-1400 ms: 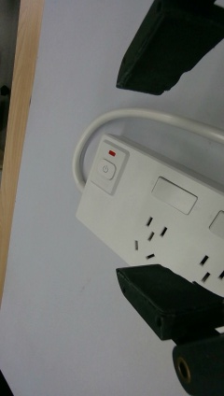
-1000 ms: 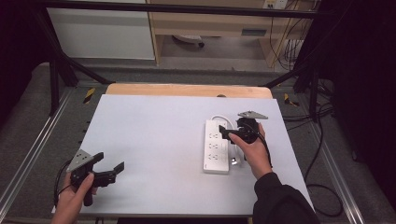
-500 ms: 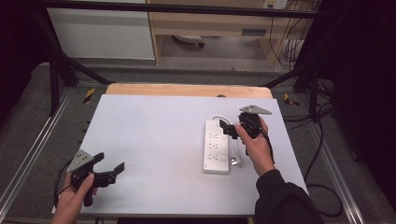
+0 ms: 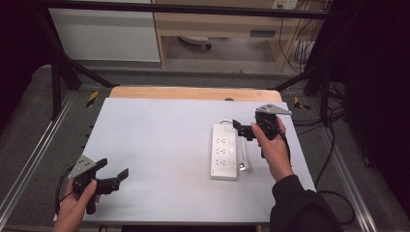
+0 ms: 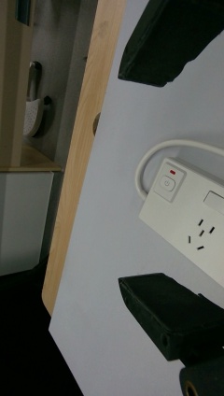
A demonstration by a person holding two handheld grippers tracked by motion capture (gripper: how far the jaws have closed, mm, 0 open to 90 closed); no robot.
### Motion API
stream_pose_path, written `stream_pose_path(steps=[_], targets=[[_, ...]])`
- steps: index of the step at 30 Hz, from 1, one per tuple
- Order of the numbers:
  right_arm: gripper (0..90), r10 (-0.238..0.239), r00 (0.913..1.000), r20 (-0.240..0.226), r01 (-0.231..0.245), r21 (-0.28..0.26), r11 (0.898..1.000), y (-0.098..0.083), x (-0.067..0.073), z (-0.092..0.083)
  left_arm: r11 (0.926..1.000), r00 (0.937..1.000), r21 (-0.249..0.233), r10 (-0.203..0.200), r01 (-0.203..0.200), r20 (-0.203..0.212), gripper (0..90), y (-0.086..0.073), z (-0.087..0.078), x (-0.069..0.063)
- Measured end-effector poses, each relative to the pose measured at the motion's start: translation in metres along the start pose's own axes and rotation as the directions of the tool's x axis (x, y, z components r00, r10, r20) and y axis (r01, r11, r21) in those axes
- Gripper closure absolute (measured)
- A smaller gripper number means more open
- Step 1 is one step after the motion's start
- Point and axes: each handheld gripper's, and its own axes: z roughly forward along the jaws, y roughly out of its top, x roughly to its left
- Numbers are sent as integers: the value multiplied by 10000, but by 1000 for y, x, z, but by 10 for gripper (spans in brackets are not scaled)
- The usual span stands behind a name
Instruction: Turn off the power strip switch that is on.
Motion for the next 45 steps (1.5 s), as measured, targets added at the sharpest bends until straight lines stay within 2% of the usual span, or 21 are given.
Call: stream_pose_path(steps=[9, 15, 27, 36, 45], targets=[[29, -160, 9999, 53, 161, -270, 9995, 1, -9, -18, 10000, 10000, 15, -27, 27, -17, 58, 0, -1, 0], [31, 63, 9999, -147, -71, -511, 9987, 0, -15, -31, 10000, 10000, 0, -51, 51, -30, 58, 0, -1, 0], [36, -92, 10000, 14, 93, -925, 9957, 0, -25, -66, 9999, 9999, -11, -123, 123, -26, 57, -1, -2, 1], [34, 120, 9998, 150, -101, -1224, 9924, -9, -32, -94, 9998, 9998, -10, -184, 184, -68, 58, -1, -2, 1], [28, 267, 9994, 210, -234, -1442, 9893, -22, -37, -111, 9995, 9995, 14, -314, 314, 64, 58, -1, -2, 1]])
